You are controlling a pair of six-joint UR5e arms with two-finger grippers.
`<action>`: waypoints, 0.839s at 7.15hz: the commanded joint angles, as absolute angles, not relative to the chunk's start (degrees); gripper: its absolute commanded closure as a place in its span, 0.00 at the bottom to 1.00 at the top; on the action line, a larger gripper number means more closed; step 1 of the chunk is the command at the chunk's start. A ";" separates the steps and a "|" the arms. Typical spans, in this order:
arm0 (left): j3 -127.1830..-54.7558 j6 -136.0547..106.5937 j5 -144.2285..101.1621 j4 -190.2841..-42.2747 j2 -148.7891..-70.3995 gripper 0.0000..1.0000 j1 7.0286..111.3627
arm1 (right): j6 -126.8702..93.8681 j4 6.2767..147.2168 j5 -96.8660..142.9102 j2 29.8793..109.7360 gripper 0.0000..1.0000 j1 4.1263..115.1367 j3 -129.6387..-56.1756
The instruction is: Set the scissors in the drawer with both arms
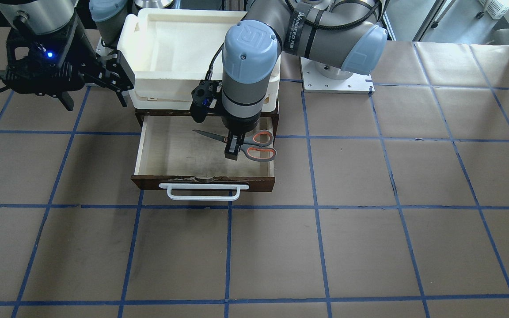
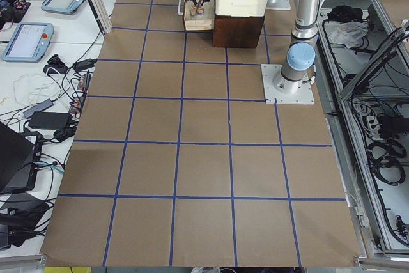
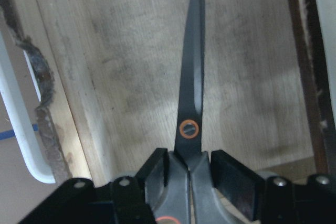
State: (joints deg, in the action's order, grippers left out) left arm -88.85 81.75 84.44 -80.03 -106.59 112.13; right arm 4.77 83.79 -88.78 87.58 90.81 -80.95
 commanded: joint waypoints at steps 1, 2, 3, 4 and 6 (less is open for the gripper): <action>-89.03 81.74 83.94 -77.88 -107.66 1.00 112.50 | 4.57 83.76 -88.86 87.71 0.00 90.79 -80.95; -89.03 81.74 83.67 -77.70 -108.10 1.00 112.59 | 4.57 83.76 -88.86 87.71 0.00 90.79 -80.95; -89.47 81.65 82.98 -77.00 -108.28 0.90 112.59 | 4.66 83.76 -88.86 87.71 0.00 90.79 -80.95; -89.56 81.48 82.62 -76.73 -108.37 0.16 112.59 | 4.66 83.76 -88.86 87.71 0.00 90.79 -80.95; -89.47 79.46 81.74 -76.73 -108.11 0.00 112.50 | 4.75 83.85 -88.86 87.71 0.00 90.79 -80.95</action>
